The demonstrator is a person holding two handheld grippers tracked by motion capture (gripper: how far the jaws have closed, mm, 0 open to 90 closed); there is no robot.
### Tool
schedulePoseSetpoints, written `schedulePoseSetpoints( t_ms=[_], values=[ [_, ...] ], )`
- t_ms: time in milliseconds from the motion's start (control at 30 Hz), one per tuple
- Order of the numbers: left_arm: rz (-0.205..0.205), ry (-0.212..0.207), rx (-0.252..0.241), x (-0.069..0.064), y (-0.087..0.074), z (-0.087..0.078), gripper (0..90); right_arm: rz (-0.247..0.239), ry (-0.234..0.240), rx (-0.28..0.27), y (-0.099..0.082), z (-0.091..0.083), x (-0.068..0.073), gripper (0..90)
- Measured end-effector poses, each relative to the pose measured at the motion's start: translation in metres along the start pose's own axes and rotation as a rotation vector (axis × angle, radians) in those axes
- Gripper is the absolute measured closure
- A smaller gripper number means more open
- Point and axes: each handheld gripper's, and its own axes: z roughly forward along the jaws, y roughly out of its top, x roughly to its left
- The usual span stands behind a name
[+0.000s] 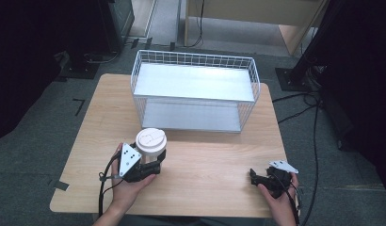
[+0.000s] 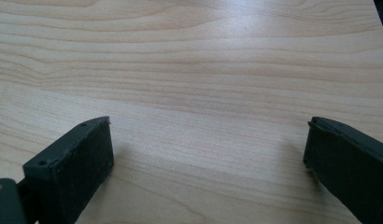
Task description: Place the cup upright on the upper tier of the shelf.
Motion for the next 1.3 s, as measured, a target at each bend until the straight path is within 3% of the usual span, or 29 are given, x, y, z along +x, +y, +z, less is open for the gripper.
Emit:
schedulePoseSetpoints(
  t_ms=[533, 700, 900, 1300],
  values=[
    [-0.022, 0.029, -0.118, 0.004, 0.045, 0.008, 16.0, 0.000, 0.000, 0.000, 0.000, 0.000, 0.000, 1.5],
    [0.001, 0.053, -0.168, 0.006, 0.060, 0.012, 16.0, -0.002, -0.002, -0.001, 0.000, 0.000, 0.000, 1.4],
    [0.022, 0.072, -0.195, 0.007, 0.073, 0.017, 15.9, -0.002, -0.002, -0.001, 0.000, 0.000, 0.000, 1.4],
    [0.054, 0.070, -0.245, 0.000, 0.104, 0.025, 15.9, -0.001, 0.000, -0.001, 0.000, 0.000, 0.000, 1.5]
  ],
)
